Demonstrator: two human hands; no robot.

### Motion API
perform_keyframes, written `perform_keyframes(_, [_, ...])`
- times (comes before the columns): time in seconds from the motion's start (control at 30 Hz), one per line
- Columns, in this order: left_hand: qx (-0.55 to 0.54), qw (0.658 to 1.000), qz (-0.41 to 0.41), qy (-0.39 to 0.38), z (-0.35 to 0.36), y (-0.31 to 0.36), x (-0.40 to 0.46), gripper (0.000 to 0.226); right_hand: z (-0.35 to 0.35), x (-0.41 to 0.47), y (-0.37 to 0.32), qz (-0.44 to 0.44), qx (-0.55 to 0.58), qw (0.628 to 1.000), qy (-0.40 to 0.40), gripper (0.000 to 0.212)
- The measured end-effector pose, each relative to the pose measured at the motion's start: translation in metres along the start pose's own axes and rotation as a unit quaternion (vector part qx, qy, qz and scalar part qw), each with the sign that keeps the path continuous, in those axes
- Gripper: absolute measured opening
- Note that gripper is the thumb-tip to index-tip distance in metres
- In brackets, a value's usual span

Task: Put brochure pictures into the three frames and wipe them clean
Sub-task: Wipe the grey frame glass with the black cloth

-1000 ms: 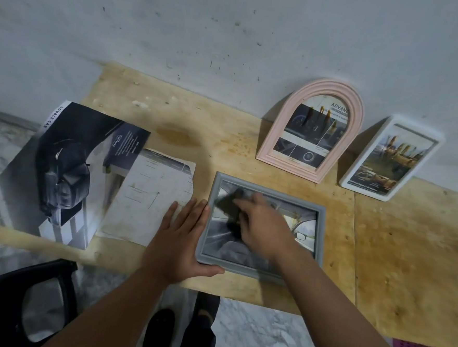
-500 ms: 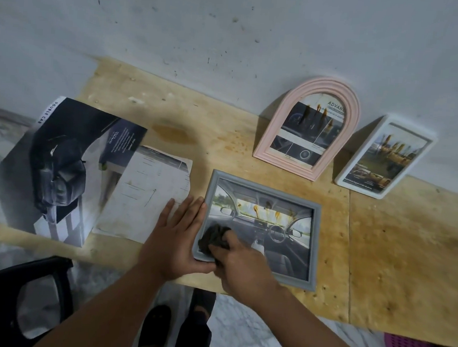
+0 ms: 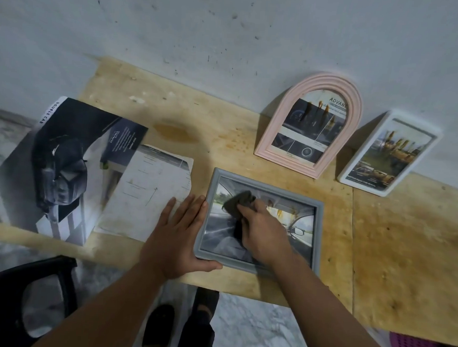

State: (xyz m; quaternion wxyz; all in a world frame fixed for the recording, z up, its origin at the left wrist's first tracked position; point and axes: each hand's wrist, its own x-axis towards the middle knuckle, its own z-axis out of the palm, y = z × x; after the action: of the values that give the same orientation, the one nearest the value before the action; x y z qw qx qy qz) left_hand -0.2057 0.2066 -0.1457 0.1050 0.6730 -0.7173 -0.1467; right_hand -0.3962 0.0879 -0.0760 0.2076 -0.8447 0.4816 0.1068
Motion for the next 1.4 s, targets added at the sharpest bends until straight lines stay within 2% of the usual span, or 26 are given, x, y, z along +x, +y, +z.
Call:
perform_keyframes(0.17, [-0.014,1.0,-0.004,-0.013,-0.004,-0.001,0.001,0.136,0.008,-0.038,0.0,-0.055,0.028,0.996,-0.068,0.045])
perform_keyframes(0.27, [-0.012,1.0,-0.008,-0.019,-0.004,-0.002,0.001,0.137,-0.011,-0.028,0.007,-0.04,0.138,0.975,-0.17,0.037])
perform_keyframes(0.3, [-0.01,1.0,-0.006,-0.019,-0.005,-0.002,0.0,0.137,-0.02,-0.02,0.008,-0.02,0.192,0.965,-0.175,0.035])
perform_keyframes(0.37, [-0.006,1.0,-0.004,-0.015,-0.005,-0.001,-0.001,0.137,-0.032,0.003,0.015,0.019,0.227,0.97,-0.085,0.035])
perform_keyframes(0.43, [0.002,1.0,-0.003,-0.01,-0.004,-0.001,-0.001,0.137,-0.03,0.021,0.017,0.032,0.163,0.986,0.005,0.038])
perform_keyframes(0.57, [0.014,1.0,0.002,-0.009,-0.002,0.0,0.001,0.136,-0.002,0.017,-0.007,0.043,0.054,0.997,0.035,0.044])
perform_keyframes(0.67, [0.016,1.0,0.001,-0.015,-0.002,-0.001,0.0,0.135,0.016,-0.019,-0.022,0.015,0.004,1.0,-0.005,0.049])
perform_keyframes(0.77, [0.014,1.0,-0.002,-0.023,-0.002,0.0,0.001,0.136,0.02,-0.052,-0.024,-0.021,0.002,0.997,-0.069,0.048])
perform_keyframes(0.87, [0.015,1.0,-0.003,-0.02,-0.006,0.001,0.003,0.136,-0.007,-0.047,-0.017,-0.032,0.104,0.986,-0.125,0.036])
perform_keyframes(0.9, [0.016,1.0,-0.002,-0.017,-0.006,0.001,0.003,0.136,-0.017,-0.038,-0.012,-0.02,0.137,0.983,-0.12,0.037])
perform_keyframes(1.0, [0.017,1.0,0.001,-0.005,-0.004,0.001,0.002,0.136,-0.036,0.002,0.011,0.046,0.108,0.993,0.005,0.039])
perform_keyframes(1.07, [0.022,1.0,0.006,-0.001,-0.004,0.002,0.002,0.135,-0.032,0.021,0.02,0.072,0.067,0.994,0.042,0.04])
perform_keyframes(1.23, [0.026,1.0,0.008,0.004,-0.004,0.002,0.002,0.134,-0.01,0.01,0.011,0.062,0.014,0.998,0.003,0.045])
perform_keyframes(1.4, [0.019,1.0,0.005,-0.01,-0.002,0.001,0.002,0.135,0.0,-0.045,0.001,-0.033,-0.014,0.996,-0.081,0.049])
